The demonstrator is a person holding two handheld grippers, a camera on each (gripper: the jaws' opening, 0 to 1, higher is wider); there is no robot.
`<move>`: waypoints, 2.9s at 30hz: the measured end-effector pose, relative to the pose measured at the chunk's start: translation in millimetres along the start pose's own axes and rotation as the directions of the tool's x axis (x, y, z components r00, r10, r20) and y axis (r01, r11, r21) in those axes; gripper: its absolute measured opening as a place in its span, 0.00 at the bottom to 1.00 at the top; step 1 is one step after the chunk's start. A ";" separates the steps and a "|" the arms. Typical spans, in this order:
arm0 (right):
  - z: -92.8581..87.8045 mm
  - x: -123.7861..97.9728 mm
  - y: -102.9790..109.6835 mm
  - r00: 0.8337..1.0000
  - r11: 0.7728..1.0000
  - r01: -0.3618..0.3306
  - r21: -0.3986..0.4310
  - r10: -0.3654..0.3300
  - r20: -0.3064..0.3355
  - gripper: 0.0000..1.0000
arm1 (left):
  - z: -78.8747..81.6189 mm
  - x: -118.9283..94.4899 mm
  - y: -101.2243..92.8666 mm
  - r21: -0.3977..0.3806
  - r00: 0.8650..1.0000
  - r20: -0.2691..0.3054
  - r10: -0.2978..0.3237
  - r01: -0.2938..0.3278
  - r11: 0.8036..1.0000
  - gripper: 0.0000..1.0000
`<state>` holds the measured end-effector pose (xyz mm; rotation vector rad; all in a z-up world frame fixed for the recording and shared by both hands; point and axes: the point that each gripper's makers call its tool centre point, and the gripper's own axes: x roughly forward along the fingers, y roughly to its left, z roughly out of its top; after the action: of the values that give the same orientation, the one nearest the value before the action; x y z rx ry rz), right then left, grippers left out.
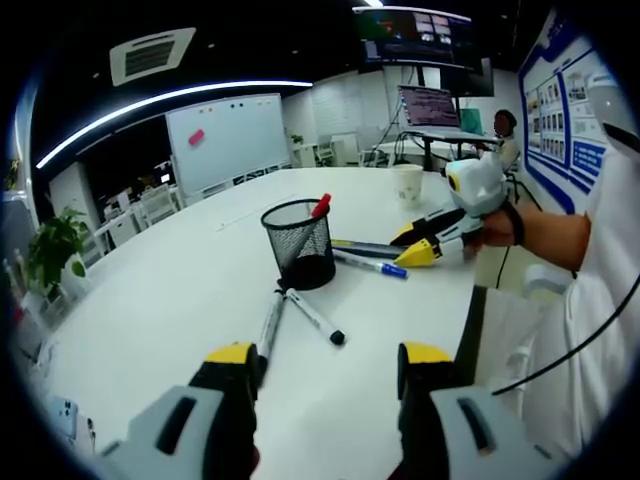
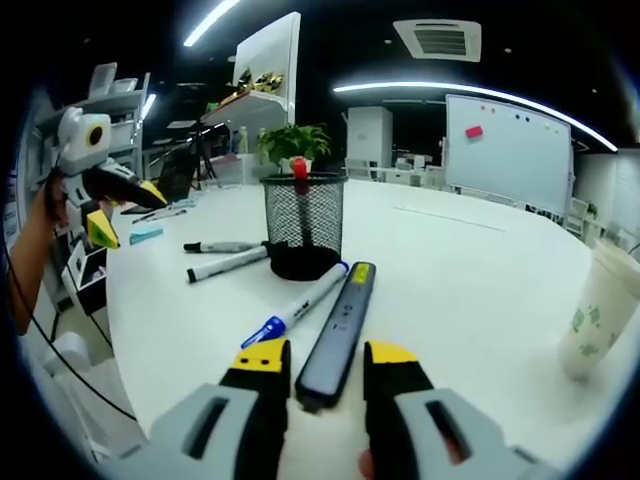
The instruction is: Place the scattered laser pointers and whiteboard markers into the pen holder and stack the scattered paper cups together
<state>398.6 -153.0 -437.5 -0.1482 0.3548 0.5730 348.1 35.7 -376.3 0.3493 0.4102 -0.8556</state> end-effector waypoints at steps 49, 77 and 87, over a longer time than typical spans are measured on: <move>-2.4 -2.7 1.0 0.999 0.999 0.036 -0.032 -0.035 0.022 0.26 | -3.1 2.0 -1.5 -0.008 1.000 -0.005 -0.005 0.005 1.000 0.57; -2.4 -2.3 -8.5 0.994 0.994 0.109 -0.027 -0.108 0.033 0.21 | -3.0 2.2 -2.3 -0.007 1.000 -0.009 -0.004 0.004 1.000 0.57; -2.3 -4.0 -13.6 0.991 0.992 0.128 -0.008 -0.128 0.036 0.20 | -3.5 1.7 -1.8 -0.007 1.000 -0.009 -0.003 0.003 1.000 0.57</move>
<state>402.3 -166.8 -437.6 -0.1689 0.3056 0.4498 346.9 35.1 -380.3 0.3461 0.4222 -0.8552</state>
